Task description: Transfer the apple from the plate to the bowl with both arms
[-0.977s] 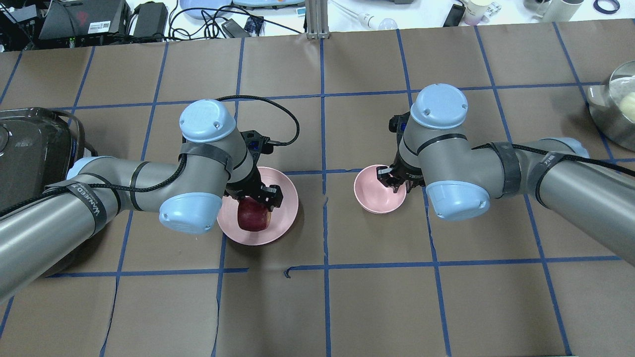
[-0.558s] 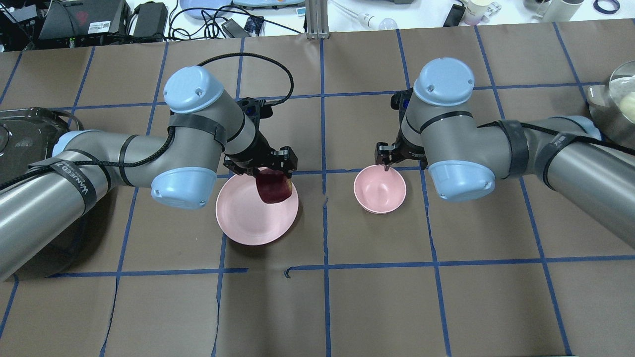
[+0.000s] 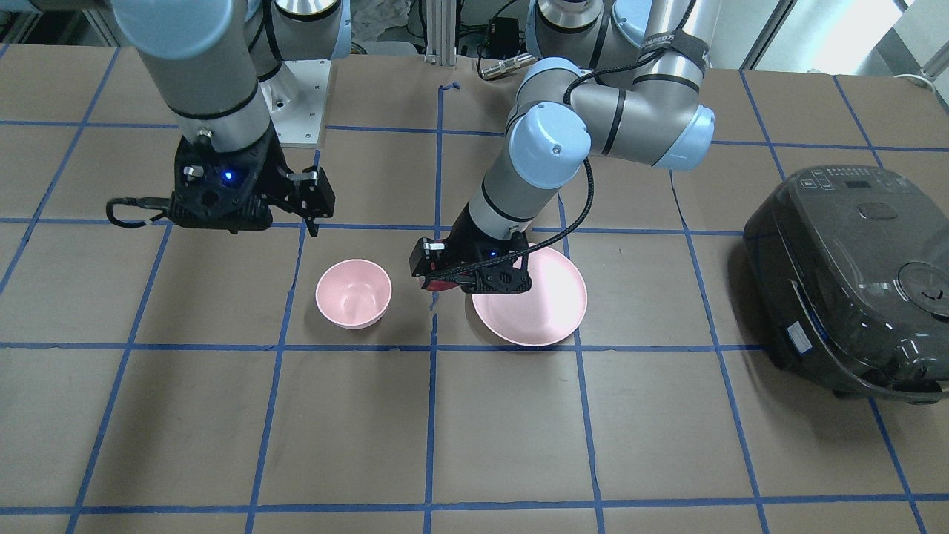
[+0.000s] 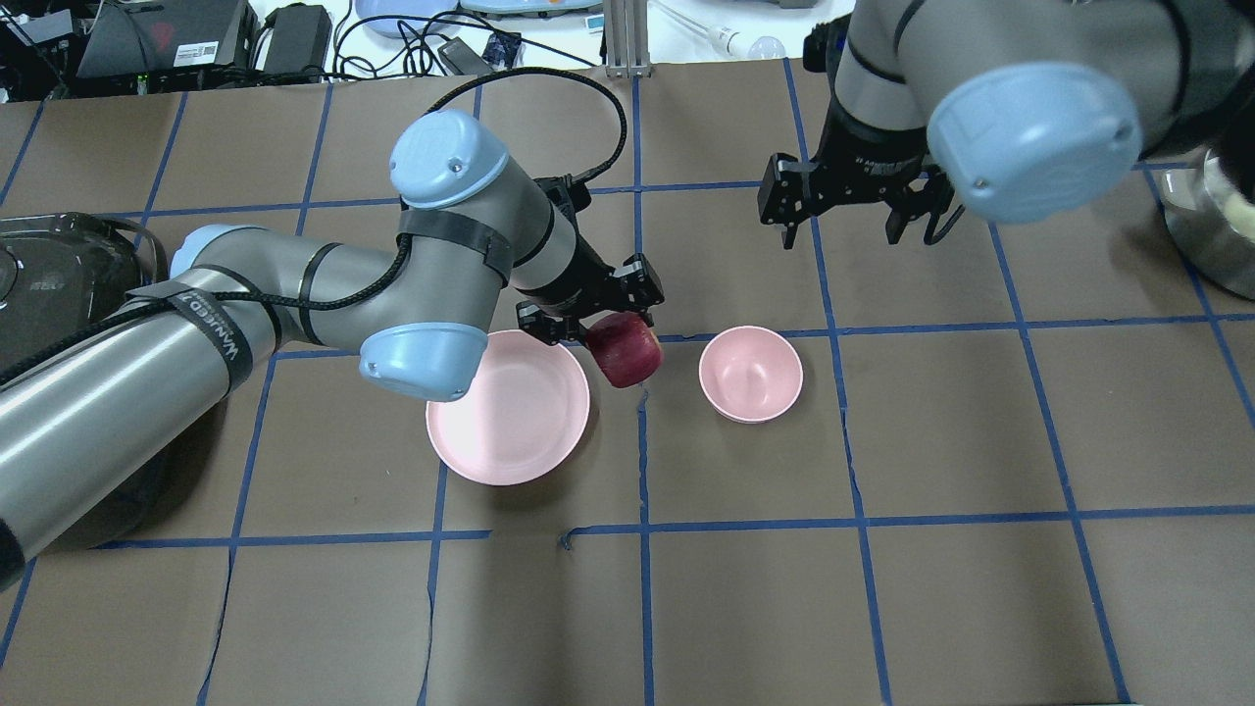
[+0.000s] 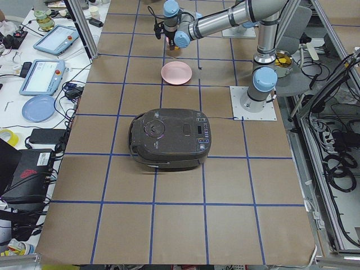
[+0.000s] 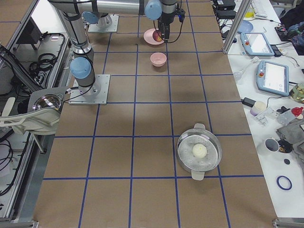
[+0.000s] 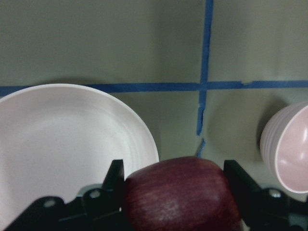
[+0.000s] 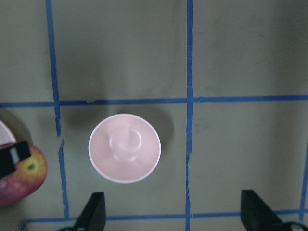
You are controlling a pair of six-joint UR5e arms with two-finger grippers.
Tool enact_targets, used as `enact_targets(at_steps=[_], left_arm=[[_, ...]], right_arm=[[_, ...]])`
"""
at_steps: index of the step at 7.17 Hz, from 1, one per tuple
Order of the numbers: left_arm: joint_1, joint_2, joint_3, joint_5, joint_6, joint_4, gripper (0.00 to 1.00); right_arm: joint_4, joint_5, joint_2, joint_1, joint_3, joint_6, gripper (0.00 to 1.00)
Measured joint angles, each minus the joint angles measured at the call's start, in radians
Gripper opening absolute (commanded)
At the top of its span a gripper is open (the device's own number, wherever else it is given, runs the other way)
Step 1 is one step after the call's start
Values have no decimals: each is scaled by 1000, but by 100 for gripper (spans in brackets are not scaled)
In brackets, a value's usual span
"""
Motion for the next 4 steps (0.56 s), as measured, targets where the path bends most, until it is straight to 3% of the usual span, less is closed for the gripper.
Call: enact_targets(at_steps=[2,4], left_arm=[[-61,-72,103,3,-122,4,1],[-118,-149,157,34,-172,11,2]], right_arm=[[122,6,4,0,-134,0,100],[136,12,11,-1,-158,8,100]])
